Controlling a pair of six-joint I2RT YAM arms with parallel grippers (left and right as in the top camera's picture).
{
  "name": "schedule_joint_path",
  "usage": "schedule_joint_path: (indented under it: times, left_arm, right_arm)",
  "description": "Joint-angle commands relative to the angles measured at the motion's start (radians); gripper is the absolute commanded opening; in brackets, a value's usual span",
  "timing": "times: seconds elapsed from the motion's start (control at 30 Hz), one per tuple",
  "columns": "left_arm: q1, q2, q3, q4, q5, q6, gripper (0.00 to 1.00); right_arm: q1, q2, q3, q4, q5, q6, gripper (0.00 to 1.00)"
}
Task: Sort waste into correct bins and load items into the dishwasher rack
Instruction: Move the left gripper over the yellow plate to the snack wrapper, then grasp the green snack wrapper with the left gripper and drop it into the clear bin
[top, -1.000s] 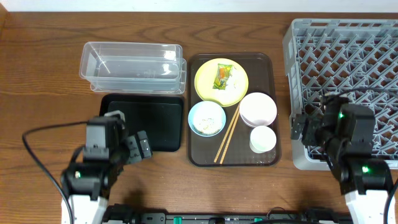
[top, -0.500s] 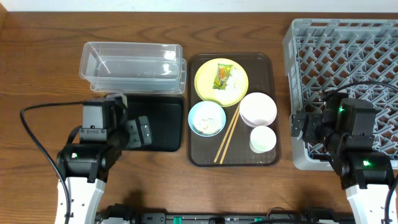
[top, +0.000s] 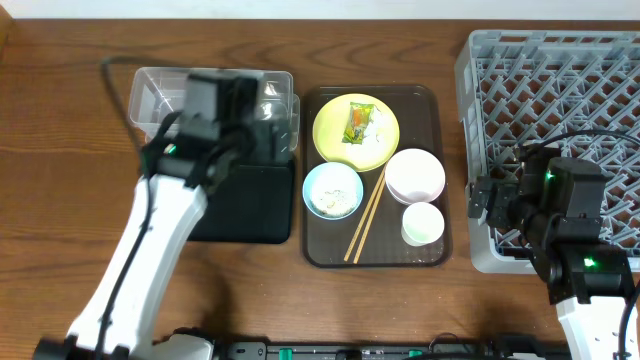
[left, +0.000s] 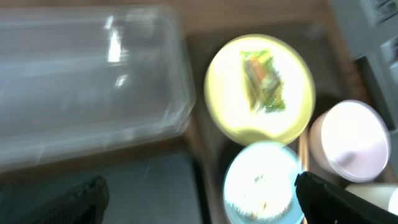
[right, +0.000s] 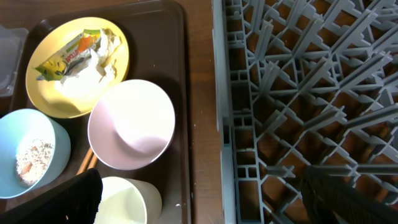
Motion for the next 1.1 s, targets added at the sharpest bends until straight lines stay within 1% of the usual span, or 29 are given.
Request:
schedule_joint_path:
  times: [0.0,0.17,0.37,0.47,0.57,0.8,0.87,0.93,1.0,1.07]
  left_arm:
    - [-0.063,0.100,0.041,0.095,0.008,0.031,0.97]
    - [-0.150,0.234,0.041,0.256,0.008,0.031,0.97]
    - [-0.220,0.387,0.041,0.390,0.008,0.031,0.96]
    - [-0.237,0.443,0.041,0.431,0.008,0.031,0.91]
    - [-0.243,0.488,0.041,0.469,0.008,0.031,0.83]
    - [-0.245,0.560,0.039,0.480,0.008,0.031,0.81]
    - [-0.246,0.574,0.039,0.481,0.008,0.031,0.79]
    - [-0.246,0.582,0.039,0.480,0.008,0.023,0.73]
    - [-0.246,0.584,0.039,0.480,0.009,0.000,0.61]
    - [-0.246,0.585,0.038,0.480,0.018,-0.019,0.52]
  right_arm:
    - [0.008,-0.003,0.024,0.000,0.009,-0.004,0.99]
    - [0.008,-0.003,0.024,-0.001,0.009,-0.004,0.99]
    - [0.008,-0.003,0.024,-0.002,0.009,-0.004,0.99]
    - [0.008,-0.003,0.024,-0.006,0.009,-0.004,0.99]
    - [0.008,-0.003,0.024,-0.011,0.009,-0.004,0.99]
    - [0.008,-0.003,0.024,-0.012,0.010,-0.004,0.99]
    - [0.008,-0.003,0.024,-0.012,0.010,-0.004,0.99]
    - [0.008,-0.003,0.024,-0.012,0.010,-0.004,0.99]
    - [0.008,-0.003,0.024,-0.013,0.010,-0.004,0.99]
    - [0.008,-0.003,0.024,-0.013,0.010,-0.004,0.99]
